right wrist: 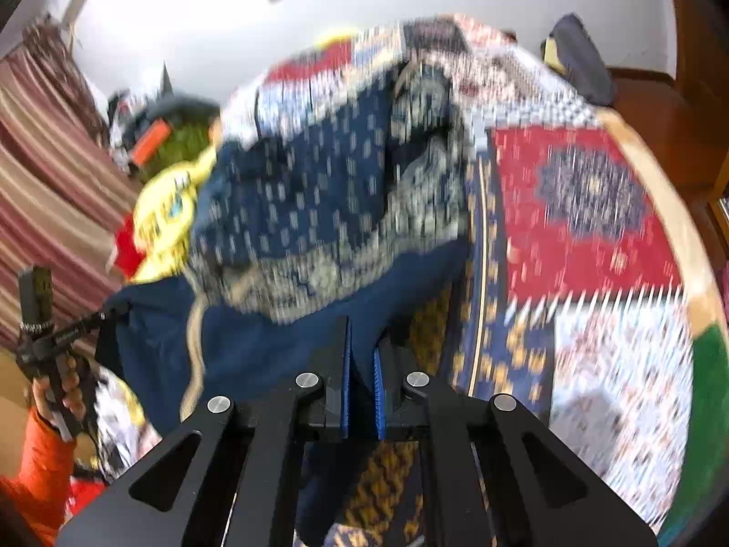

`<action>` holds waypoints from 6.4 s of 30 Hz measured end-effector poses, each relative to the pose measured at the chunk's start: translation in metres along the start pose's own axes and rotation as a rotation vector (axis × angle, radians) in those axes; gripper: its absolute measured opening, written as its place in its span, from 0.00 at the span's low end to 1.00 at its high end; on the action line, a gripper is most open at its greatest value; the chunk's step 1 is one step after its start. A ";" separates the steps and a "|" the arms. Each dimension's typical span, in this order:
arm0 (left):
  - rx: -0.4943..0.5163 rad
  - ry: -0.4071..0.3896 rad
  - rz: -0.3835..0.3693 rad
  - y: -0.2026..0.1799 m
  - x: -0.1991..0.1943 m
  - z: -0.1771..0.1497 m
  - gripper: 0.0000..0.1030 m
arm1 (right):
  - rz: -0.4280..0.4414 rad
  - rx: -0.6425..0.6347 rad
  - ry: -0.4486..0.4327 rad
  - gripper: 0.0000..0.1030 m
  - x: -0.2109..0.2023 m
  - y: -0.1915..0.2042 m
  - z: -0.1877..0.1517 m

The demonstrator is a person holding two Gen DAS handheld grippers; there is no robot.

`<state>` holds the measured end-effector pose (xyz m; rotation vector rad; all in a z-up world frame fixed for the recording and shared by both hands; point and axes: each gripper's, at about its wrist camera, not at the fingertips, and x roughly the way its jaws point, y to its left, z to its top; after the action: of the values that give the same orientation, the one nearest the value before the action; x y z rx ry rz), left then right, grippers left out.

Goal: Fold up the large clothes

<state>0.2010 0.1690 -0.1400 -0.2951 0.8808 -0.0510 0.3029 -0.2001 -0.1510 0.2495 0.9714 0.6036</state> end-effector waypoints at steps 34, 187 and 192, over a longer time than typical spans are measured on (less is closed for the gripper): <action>0.207 0.115 0.307 0.033 0.185 0.112 0.36 | -0.152 -0.075 0.039 0.25 0.117 -0.042 0.149; 0.016 -0.342 -0.062 -0.061 0.094 0.141 0.06 | -0.068 -0.217 0.198 0.68 0.210 0.094 0.084; 0.149 -0.287 -0.135 -0.136 0.122 0.154 0.06 | -0.060 -0.123 0.102 0.68 0.146 0.045 0.090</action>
<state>0.4070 0.0545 -0.1026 -0.2154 0.5685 -0.1940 0.4219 -0.0722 -0.1829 0.0803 1.0322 0.6231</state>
